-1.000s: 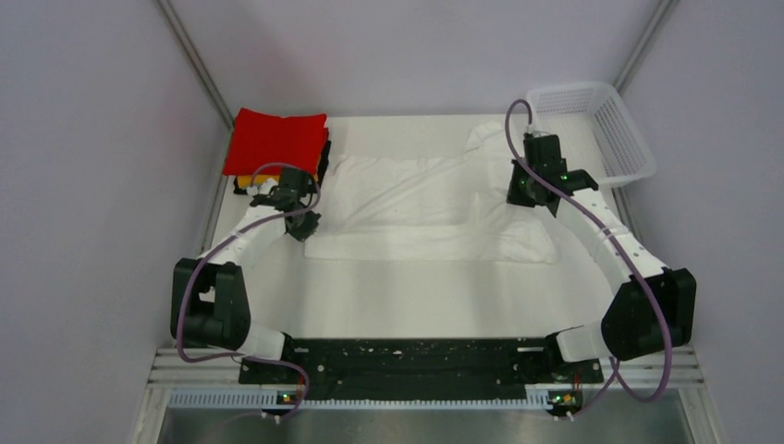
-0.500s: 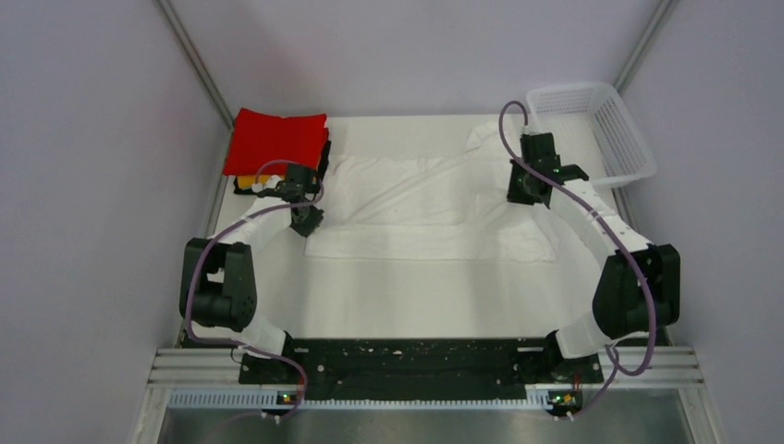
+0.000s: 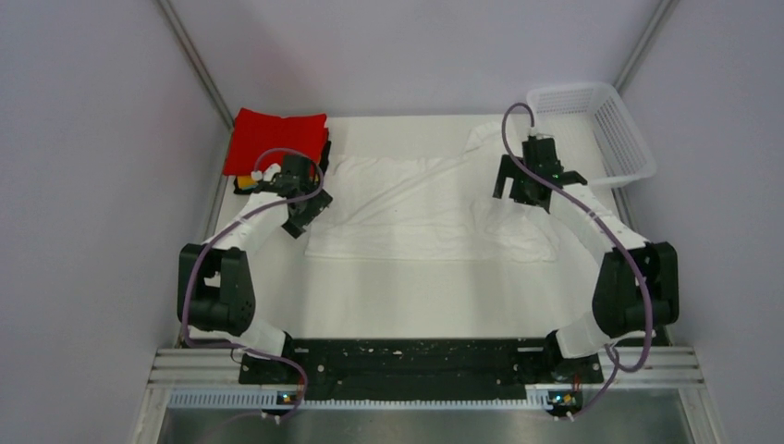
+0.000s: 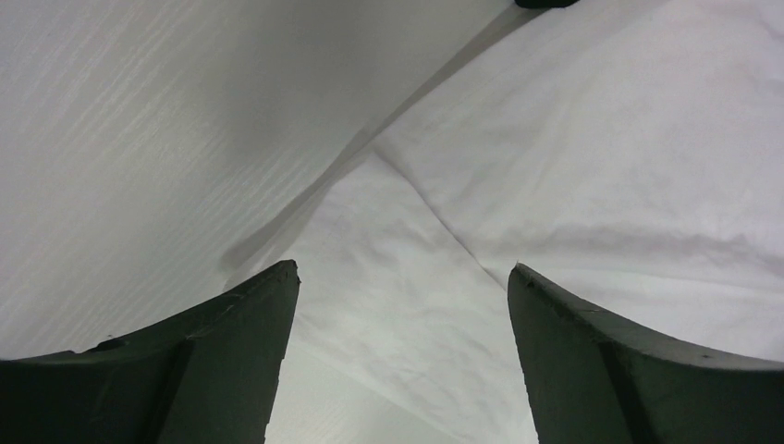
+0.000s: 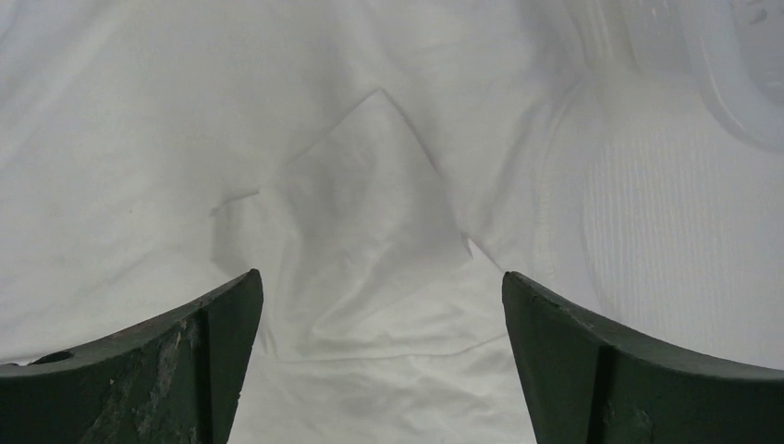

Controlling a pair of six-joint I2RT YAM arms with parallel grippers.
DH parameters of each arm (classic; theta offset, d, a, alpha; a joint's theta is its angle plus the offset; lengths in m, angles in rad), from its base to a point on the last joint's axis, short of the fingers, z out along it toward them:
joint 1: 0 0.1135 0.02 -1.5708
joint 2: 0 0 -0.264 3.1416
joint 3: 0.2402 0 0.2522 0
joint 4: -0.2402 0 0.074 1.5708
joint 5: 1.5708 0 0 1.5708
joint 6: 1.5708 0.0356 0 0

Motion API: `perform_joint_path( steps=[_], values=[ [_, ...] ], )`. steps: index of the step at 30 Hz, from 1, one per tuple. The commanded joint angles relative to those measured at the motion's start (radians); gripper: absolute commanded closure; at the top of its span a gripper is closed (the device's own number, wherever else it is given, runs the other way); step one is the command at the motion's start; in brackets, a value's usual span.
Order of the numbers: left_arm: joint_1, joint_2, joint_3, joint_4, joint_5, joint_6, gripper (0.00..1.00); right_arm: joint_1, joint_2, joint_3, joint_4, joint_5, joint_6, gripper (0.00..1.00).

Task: Fold and stack the t-shirts
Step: Fold the flattened tshirt in 1/3 of the way

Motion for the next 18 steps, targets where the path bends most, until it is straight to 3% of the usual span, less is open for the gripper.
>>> perform_joint_path(
  steps=[1,6,12,18],
  values=[
    [-0.023,-0.022,-0.009,0.063,0.120,0.077,0.10,-0.005,-0.152,-0.136,0.119,-0.176,0.039,0.01],
    [-0.063,0.078,-0.015,0.205,0.319,0.111,0.09,-0.004,-0.100,-0.214,0.215,-0.281,0.089,0.01],
    [-0.072,0.179,-0.058,0.304,0.385,0.105,0.08,-0.004,-0.054,-0.335,0.351,-0.308,0.141,0.01],
    [-0.076,0.136,-0.217,0.322,0.383,0.104,0.08,0.001,-0.102,-0.485,0.291,-0.280,0.190,0.01]
  ],
)
